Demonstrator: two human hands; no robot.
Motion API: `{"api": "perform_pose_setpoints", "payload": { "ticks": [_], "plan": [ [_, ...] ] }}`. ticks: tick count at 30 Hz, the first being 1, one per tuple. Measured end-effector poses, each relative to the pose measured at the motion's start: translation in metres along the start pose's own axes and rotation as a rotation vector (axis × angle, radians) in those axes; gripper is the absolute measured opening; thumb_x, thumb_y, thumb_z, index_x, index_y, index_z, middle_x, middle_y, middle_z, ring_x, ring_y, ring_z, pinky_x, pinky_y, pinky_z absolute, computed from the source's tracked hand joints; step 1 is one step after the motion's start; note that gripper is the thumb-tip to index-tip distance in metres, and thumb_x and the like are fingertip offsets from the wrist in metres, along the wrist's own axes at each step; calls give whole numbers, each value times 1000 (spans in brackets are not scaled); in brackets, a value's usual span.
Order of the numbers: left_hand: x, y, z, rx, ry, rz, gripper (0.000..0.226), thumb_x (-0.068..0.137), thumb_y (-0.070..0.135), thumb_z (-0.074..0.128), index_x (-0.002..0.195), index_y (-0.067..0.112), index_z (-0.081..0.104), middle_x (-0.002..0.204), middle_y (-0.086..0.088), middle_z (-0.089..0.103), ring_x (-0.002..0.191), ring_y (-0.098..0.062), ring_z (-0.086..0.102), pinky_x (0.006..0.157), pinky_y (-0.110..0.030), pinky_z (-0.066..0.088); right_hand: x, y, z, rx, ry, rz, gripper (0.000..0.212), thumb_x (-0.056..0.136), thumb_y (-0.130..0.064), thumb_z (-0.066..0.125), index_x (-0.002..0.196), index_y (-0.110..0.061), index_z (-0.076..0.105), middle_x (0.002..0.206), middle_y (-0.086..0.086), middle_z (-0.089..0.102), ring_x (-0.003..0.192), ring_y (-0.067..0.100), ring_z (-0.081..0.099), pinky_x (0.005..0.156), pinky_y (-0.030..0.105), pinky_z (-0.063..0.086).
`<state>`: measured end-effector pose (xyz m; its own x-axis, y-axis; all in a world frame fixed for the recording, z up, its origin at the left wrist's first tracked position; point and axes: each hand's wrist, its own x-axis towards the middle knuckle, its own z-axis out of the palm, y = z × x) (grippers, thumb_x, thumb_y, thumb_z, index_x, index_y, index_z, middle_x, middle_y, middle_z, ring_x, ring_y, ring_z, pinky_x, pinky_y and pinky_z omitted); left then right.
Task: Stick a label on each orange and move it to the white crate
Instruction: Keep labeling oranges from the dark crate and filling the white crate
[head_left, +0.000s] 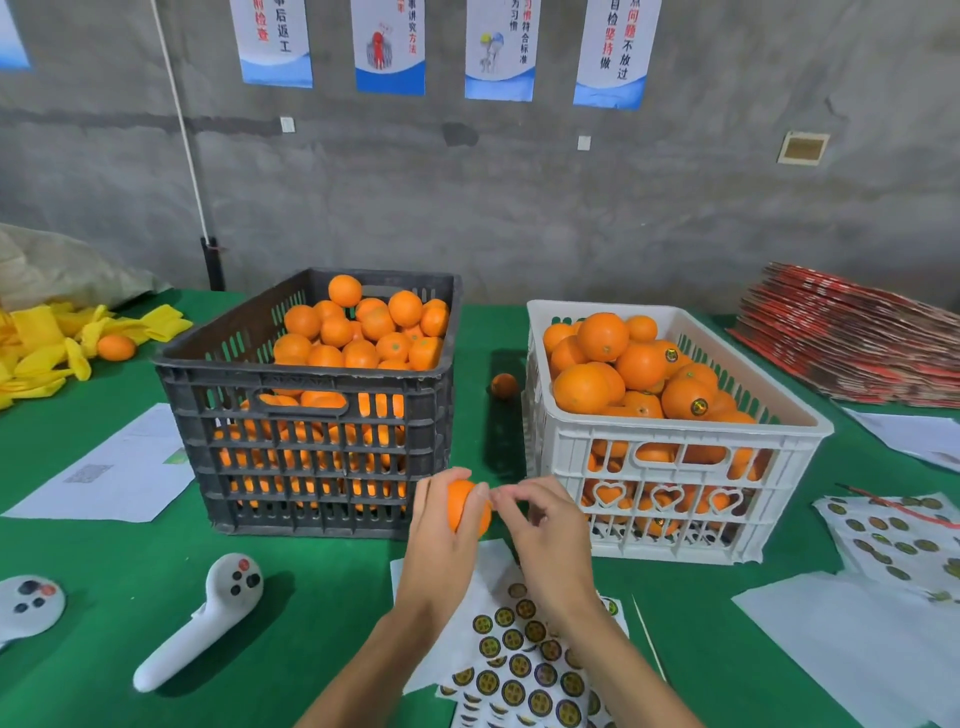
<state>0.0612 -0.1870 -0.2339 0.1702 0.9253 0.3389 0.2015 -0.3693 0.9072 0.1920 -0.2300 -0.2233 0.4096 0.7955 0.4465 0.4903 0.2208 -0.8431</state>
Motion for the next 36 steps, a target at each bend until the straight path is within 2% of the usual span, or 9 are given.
{"api": "perform_pose_setpoints", "payload": {
  "ticks": [6,9,13,17,20,22,28,32,36],
  "plan": [
    [38,64,5,-72,51,85,26,105,50,45,121,32,56,118,7,54,109,2,53,85,-17,43,30,-52,-21,73,76,-225,14,99,-26,67,106,-23,79,104,-15,67,102,13,66,83,30,56],
    [61,93,7,-146,19,45,27,108,47,44,122,26,55,118,-2,58,112,-12,58,94,-32,51,42,-65,-38,-157,-38,-382,35,103,-34,59,137,-24,64,131,-16,54,115,6,58,89,27,55],
    [87,125,20,-158,-51,23,36,107,48,48,136,28,51,129,4,56,113,-6,56,86,-19,46,63,-72,-53,-513,-16,-450,74,91,-44,70,154,-21,39,155,-9,36,126,9,52,86,30,58],
    [107,145,32,-103,-125,101,45,111,41,41,152,24,47,145,5,52,126,-8,50,108,-29,41,97,-75,-76,-455,135,-407,62,92,-39,74,145,-16,51,145,0,56,126,16,56,93,25,51],
    [122,156,38,-84,-190,136,46,110,40,43,153,23,47,146,7,53,127,-3,49,98,-17,39,119,-71,-92,-478,154,-355,56,98,-41,66,144,-14,50,142,2,58,123,18,57,95,21,45],
    [126,160,43,-100,-231,136,44,108,40,49,149,24,50,142,6,59,125,-6,57,90,-14,44,132,-67,-99,-516,149,-365,52,101,-38,62,145,-12,48,143,5,56,119,23,60,95,32,51],
    [134,154,39,-92,-192,126,39,105,38,58,141,25,55,138,6,61,125,-11,60,94,-24,53,158,-55,-111,-552,164,-279,58,104,-36,57,155,-19,35,158,0,40,119,22,61,100,40,54],
    [140,143,25,-57,-169,119,37,105,32,59,140,23,55,139,6,60,123,-8,57,87,-16,47,167,-51,-115,-716,-6,-487,53,99,-31,63,148,-35,42,157,-9,31,89,17,66,68,36,60],
    [140,140,12,-26,-157,102,37,105,33,59,141,24,54,142,4,57,126,-11,57,99,-29,50,185,-50,-113,-854,12,-416,54,100,-17,60,145,-41,41,165,-10,19,78,18,63,54,34,57]
  ]
}}
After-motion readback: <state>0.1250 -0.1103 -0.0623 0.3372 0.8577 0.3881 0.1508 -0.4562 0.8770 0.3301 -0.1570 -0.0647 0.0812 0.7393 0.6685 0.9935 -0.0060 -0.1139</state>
